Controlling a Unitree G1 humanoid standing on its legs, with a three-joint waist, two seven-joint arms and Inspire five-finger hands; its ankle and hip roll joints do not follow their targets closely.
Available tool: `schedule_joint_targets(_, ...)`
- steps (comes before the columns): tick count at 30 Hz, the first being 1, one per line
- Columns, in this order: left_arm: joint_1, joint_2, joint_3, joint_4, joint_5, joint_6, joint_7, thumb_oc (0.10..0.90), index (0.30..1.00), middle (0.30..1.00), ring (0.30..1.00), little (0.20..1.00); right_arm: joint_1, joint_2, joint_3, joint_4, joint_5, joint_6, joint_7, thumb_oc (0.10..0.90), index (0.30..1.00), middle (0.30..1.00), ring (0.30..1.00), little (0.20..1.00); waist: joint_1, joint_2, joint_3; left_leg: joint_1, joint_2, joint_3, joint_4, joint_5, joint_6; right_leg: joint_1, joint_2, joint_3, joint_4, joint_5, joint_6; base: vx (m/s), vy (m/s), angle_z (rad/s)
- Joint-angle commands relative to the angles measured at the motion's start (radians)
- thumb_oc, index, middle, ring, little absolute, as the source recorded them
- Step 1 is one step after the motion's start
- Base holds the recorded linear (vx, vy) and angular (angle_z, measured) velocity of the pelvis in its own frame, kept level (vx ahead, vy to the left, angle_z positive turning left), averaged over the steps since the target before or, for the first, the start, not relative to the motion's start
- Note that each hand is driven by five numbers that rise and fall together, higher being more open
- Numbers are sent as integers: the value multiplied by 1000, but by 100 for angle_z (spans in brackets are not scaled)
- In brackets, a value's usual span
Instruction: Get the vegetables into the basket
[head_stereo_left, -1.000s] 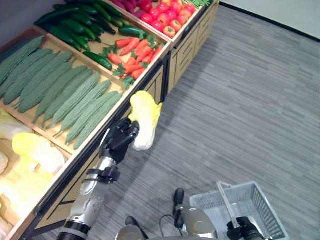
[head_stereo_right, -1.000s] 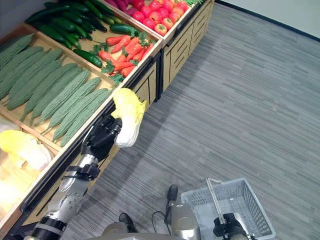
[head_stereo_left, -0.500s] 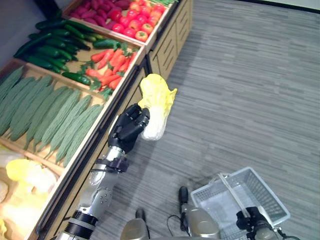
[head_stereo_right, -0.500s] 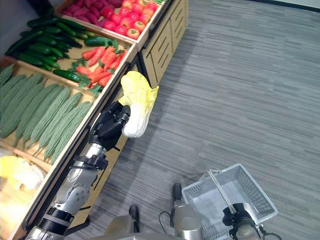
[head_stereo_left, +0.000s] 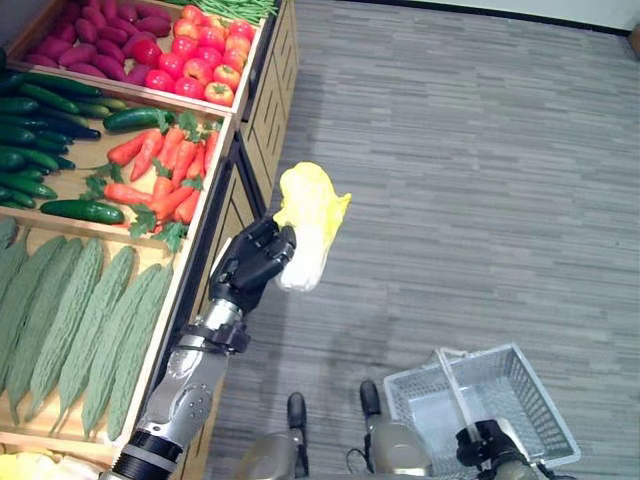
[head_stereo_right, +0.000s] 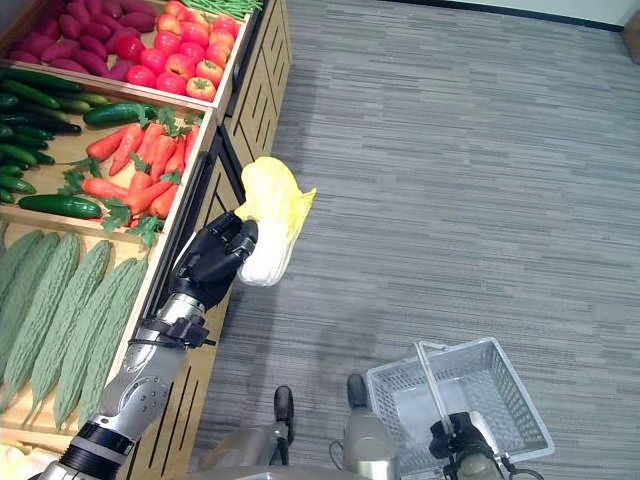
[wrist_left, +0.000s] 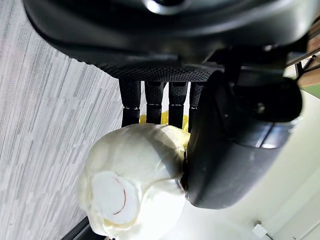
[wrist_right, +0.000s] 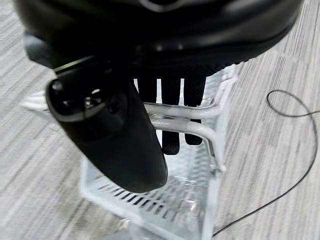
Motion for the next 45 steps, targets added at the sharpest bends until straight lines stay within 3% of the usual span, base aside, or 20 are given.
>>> schedule_joint_targets(1, -66, -6, 30, -131, -6, -116, -41, 400, 300, 300, 300, 300, -15, -56, 24, -14, 29, -23, -30, 400, 300, 300, 300, 300, 22, -1, -50, -59, 82, 14, 109, -86, -70, -44, -43, -66, 157, -96, 97, -90, 83, -50)
schedule_joint_targets(2, -67, -6, 30, -131, -6, -116, -41, 400, 300, 300, 300, 300, -15, -56, 24, -14, 29, -23, -30, 400, 300, 300, 300, 300, 22, -1, -49, -58, 82, 14, 111, -87, -70, -45, -43, -66, 161, -98, 97, -79, 54, -47)
schedule_joint_targets(4, -64, 0, 33, -129, 9, -107, -42, 400, 300, 300, 300, 300, -16, -57, 21, -4, 19, -19, -29, 400, 300, 300, 300, 300, 44, 13, -57, -59, 100, 48, 104, -87, -68, -20, -99, -232, 214, -115, 75, -95, 55, -55)
schedule_joint_targets(6, -55, -4, 37, -133, 3, -96, -49, 400, 300, 300, 300, 300, -3, -55, 12, -1, 9, -18, -28, 400, 300, 300, 300, 300, 47, 4, -80, -46, 102, 71, 83, -77, -76, 11, -126, -282, 178, -84, 78, -24, -41, -61)
schedule_joint_targets(11, -48, -10, 38, -129, 16, -92, -44, 400, 300, 300, 300, 300, 10, -50, 8, 2, 9, -15, -24, 400, 300, 300, 300, 300, 45, -14, -98, -28, 105, 94, 72, -70, -92, 37, -121, -279, 76, -73, 86, 10, -94, -22)
schedule_joint_targets(13, -41, -11, 40, -123, 16, -85, -47, 400, 300, 300, 300, 300, 6, -54, 11, -9, 8, -17, -28, 400, 300, 300, 300, 300, 48, -18, -108, -22, 115, 101, 50, -49, -105, 58, -98, -288, 25, -76, 81, -30, -223, -15)
schedule_joint_targets(19, -51, -6, 15, -102, 35, -74, -41, 400, 300, 300, 300, 300, -24, -108, 22, -86, 26, -33, -47, 400, 300, 300, 300, 300, 36, -6, -125, 10, 148, 95, -14, 2, -133, 95, -54, -287, -39, -81, 64, -17, -171, -9)
schedule_joint_targets(26, -111, 58, -46, -78, 105, -64, -67, 400, 300, 300, 300, 300, -93, -223, 58, -259, 31, -61, -41, 400, 300, 300, 300, 300, 18, 13, -147, 39, 172, 101, -33, 17, -151, 116, -22, -274, -68, -86, 50, 18, -89, -9)
schedule_joint_targets(28, -181, 120, -116, -76, 167, -71, -90, 400, 300, 300, 300, 300, -164, -273, 99, -340, 31, -78, -33, 400, 300, 300, 300, 300, 12, 22, -164, 56, 182, 106, -36, 16, -158, 128, -16, -272, -68, -91, 47, 43, -43, -18)
schedule_joint_targets(34, -266, 186, -190, -98, 255, -89, -95, 400, 300, 300, 300, 300, -241, -313, 151, -410, 28, -94, -15, 400, 300, 300, 300, 300, 10, 27, -181, 74, 182, 107, -36, 8, -160, 147, -17, -272, -68, -97, 45, 29, 3, -4)
schedule_joint_targets(39, -396, 292, -328, -115, 331, -103, -124, 400, 300, 300, 300, 300, -386, -315, 241, -395, 17, -97, -9, 400, 300, 300, 300, 300, 13, 33, -194, 85, 177, 107, -36, -1, -161, 152, -21, -270, -68, -95, 48, 0, 0, 0)
schedule_joint_targets(45, -488, 332, -420, -95, 435, -128, -109, 400, 300, 300, 300, 300, -455, -305, 280, -427, 55, -109, -4, 400, 300, 300, 300, 300, 13, 36, -191, 90, 175, 109, -36, -4, -161, 154, -22, -265, -68, -94, 50, 0, 0, 0)
